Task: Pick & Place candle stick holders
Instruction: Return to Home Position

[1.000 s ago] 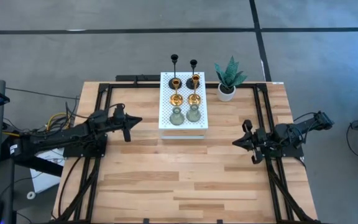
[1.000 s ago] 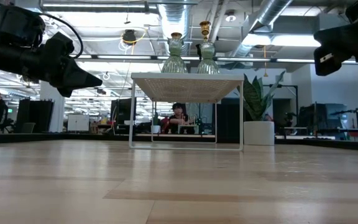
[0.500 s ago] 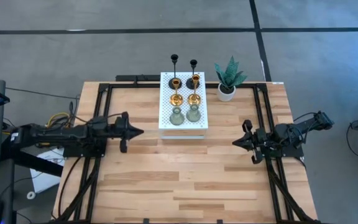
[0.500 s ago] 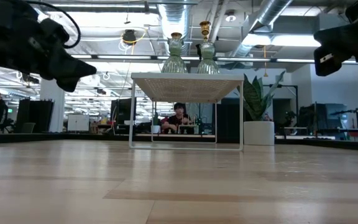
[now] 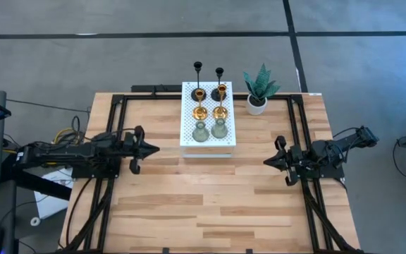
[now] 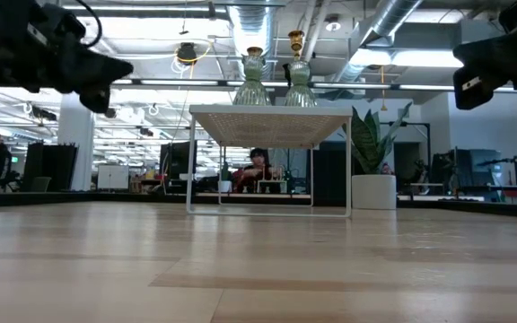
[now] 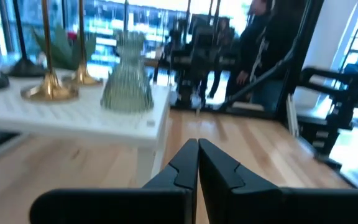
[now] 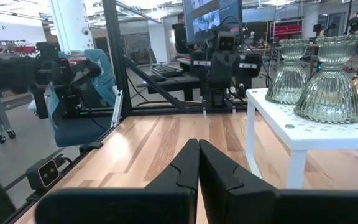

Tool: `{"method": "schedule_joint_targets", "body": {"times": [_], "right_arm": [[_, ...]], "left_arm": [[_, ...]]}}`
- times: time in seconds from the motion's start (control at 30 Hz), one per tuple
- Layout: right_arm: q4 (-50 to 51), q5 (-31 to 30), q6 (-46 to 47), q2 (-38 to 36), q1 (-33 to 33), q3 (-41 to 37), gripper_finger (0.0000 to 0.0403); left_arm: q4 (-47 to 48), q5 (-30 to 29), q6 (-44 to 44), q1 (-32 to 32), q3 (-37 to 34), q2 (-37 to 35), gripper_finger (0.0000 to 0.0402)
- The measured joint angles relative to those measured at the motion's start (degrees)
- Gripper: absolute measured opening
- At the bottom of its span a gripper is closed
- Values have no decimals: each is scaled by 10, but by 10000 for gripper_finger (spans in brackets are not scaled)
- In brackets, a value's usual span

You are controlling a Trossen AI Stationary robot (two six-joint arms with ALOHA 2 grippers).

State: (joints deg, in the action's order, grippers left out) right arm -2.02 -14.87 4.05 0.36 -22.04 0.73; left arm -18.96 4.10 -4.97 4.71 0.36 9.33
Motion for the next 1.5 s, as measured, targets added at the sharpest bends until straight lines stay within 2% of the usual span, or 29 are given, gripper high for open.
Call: {"method": "schedule_joint_targets", "body": {"times": [0.27, 0.4, 0.73, 0.83, 1.03, 1.27, 1.5], "right_arm": [[-1, 0, 34, 0, 0, 0, 0], [-1, 0, 35, 0, 0, 0, 0], [-3, -1, 35, 0, 0, 0, 0], [-3, -2, 35, 0, 0, 0, 0], [-3, -2, 35, 0, 0, 0, 0], [-4, -2, 35, 0, 0, 0, 0], [-3, -2, 35, 0, 0, 0, 0]], "left_arm": [[0, 0, 0, 0, 0, -91, 12], [-34, 0, 0, -17, 0, -93, 12], [-33, 0, 18, -97, 0, -93, 12], [-14, 0, 16, -99, 0, -93, 12], [81, 0, 77, -99, 0, -93, 12], [169, 0, 78, -99, 0, -93, 12], [177, -17, 90, -98, 0, -93, 12]]}}
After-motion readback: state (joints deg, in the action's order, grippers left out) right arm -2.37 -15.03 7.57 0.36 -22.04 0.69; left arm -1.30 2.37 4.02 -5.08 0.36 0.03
